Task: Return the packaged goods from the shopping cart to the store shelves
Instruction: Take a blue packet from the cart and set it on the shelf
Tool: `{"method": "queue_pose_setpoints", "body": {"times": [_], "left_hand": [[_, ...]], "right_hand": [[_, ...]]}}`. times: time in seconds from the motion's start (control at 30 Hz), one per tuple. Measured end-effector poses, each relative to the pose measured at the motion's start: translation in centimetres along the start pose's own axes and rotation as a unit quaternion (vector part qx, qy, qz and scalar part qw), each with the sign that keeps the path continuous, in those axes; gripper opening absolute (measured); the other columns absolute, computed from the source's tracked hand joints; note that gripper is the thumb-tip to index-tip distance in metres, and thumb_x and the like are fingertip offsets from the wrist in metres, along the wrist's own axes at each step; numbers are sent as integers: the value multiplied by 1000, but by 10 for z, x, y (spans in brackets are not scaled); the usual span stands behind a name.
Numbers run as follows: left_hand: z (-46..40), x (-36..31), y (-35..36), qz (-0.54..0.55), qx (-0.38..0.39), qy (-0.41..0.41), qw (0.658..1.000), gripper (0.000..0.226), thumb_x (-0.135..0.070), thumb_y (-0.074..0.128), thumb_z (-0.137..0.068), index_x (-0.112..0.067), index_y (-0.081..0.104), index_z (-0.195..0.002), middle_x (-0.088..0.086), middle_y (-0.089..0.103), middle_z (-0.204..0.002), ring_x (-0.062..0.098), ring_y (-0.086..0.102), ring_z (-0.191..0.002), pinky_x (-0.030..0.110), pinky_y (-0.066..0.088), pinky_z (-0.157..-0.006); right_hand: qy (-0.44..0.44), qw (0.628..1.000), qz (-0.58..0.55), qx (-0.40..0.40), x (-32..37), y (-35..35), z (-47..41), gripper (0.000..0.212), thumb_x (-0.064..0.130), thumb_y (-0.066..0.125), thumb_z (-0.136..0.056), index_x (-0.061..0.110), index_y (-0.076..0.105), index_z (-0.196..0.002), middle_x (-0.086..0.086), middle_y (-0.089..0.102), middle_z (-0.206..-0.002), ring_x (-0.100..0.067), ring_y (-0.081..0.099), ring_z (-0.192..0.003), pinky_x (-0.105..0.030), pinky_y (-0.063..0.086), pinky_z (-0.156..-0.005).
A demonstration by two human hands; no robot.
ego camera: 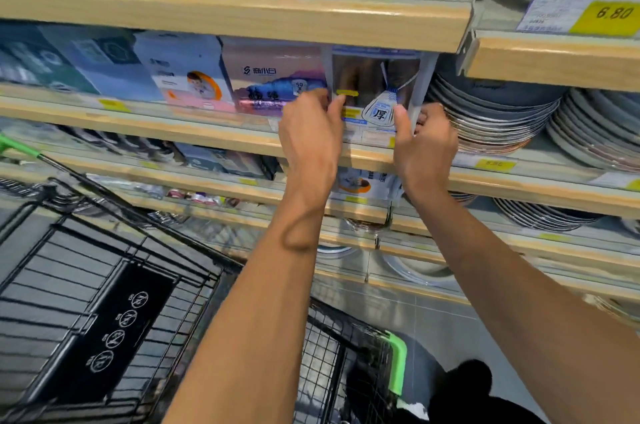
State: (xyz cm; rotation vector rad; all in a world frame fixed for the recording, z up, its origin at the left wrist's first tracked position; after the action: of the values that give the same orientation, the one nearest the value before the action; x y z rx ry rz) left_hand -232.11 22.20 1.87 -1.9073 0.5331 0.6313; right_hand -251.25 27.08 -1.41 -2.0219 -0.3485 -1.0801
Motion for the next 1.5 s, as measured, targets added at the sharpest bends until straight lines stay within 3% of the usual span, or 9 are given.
{"method": "queue_pose_setpoints", "body": {"times": [0.2,0.4,0.57,0.77,0.97,1.07,1.17,1.37,1.5], "left_hand": [[24,37,-15,153,-57,-107,981,17,-31,68,-91,-16,75,-95,-9,73,-79,6,67,-74,22,53,-73],[14,66,-43,264,-121,-207,934,7,-15,67,-92,-9,66,-95,0,67,-85,10,61,-77,20,52,-75],[-8,74,-52,245,-105,-222,938,25,-19,66,-92,-10,60,-114,-2,67,-100,2,62,-83,27,53,-89],[-25,74,-36,226,-52,-203,951,45,-18,67,-90,-14,46,-130,4,59,-123,17,61,-110,35,51,-100],[-31,90,-36,206,-23,-174,963,61,-28,61,-80,-16,42,-136,5,53,-131,21,58,-119,44,49,-102],[-30,86,-39,196,16,-130,972,62,-18,60,-89,-11,35,-145,8,45,-141,19,51,-127,36,41,-111],[-26,88,-34,131,64,-100,984,65,-12,52,-99,-9,19,-155,7,25,-154,6,40,-124,9,27,-95],[-38,88,-31,23,103,-65,992,67,-8,51,-93,-5,21,-153,13,11,-160,29,44,-133,31,38,-105],[-41,89,-36,17,84,-79,993,60,-13,53,-93,-3,29,-147,12,19,-157,32,54,-118,34,42,-98]], "right_hand": [[-84,991,-81,-67,15,-30,42,21,24,62,-97,7,62,-108,-8,60,-105,-23,58,-98,-36,49,-84],[-148,980,-60,123,55,22,48,20,22,60,-96,13,72,-109,1,72,-104,-17,64,-100,-30,48,-90],[-133,972,-81,174,93,53,30,36,17,62,-94,10,62,-130,-5,71,-118,-20,66,-110,-38,51,-100],[-119,983,-37,134,91,63,30,38,6,58,-93,4,59,-132,-10,73,-110,-24,68,-106,-36,54,-92],[-45,987,45,151,95,77,47,49,8,47,-100,5,39,-148,-12,68,-120,-29,63,-109,-25,36,-80],[20,989,18,145,94,83,58,54,12,50,-101,7,34,-152,-10,61,-133,-26,55,-124,-28,38,-98],[31,992,-7,120,89,90,61,38,10,53,-97,11,50,-135,-9,63,-116,-26,56,-110,-35,40,-97],[-8,995,34,98,87,93,56,21,7,55,-91,16,37,-99,-1,50,-89,-18,45,-81,-30,36,-74],[8,990,23,142,89,100,56,55,11,60,-92,4,44,-144,-12,60,-132,-23,57,-121,-30,44,-103]]}}
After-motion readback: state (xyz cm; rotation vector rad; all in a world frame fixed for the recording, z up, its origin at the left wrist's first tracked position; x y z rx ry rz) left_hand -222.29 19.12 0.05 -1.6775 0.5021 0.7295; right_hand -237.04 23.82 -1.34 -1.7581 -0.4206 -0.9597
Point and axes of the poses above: each hand's wrist, its own z-axis away from the middle knuckle, its own y-axis out of the palm, x = y × z, the point moved 8 cm from there along -z, towards the middle knuckle
